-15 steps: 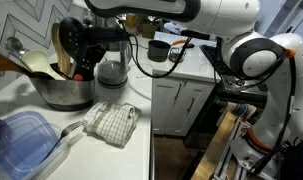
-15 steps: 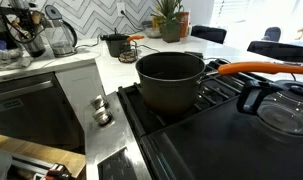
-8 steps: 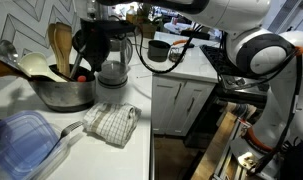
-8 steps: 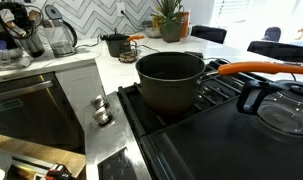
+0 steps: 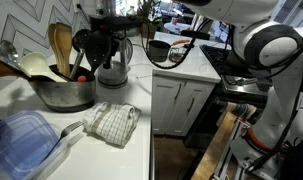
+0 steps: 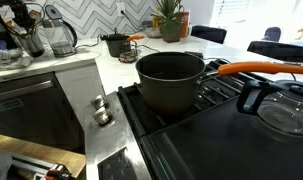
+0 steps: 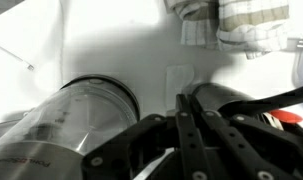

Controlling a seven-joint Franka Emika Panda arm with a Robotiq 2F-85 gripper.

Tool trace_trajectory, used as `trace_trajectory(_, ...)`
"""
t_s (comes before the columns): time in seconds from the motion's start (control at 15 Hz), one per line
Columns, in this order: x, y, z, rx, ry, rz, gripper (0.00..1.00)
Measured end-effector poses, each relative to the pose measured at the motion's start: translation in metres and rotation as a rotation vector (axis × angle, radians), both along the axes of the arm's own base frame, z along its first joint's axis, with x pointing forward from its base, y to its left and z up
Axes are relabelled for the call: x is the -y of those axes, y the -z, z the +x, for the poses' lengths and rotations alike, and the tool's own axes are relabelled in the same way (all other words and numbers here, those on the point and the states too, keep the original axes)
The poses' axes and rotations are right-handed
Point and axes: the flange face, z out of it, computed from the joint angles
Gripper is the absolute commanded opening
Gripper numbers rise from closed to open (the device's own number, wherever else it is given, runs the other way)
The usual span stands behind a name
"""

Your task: Place the utensil holder next to the stove

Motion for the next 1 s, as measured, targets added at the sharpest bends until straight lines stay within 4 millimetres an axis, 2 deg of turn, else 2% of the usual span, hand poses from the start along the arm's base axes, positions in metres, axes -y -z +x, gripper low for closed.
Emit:
trace_trajectory(0.07,0.003,0.002,0.000,-0.007,-0.007,-0.003,0.02)
trace_trajectory(0.13,0.006,0.004,0.001,-0.010,-0.013,-0.005,0.06)
trace_trajectory(0.2,0.008,0.005,0.001,-0.011,-0.020,-0.005,0.31)
trace_trajectory(0.33,0.010,0.004,0.002,0.003,-0.036,0.003,0.35)
trace_trajectory(0.6,0.005,-0.002,0.009,0.078,-0.088,0.046,0.64)
trace_trajectory(0.87,-0.002,0.007,0.016,0.121,-0.138,0.073,0.95)
trace_trajectory(1.0,-0.007,0.015,0.017,0.130,-0.155,0.086,1.00)
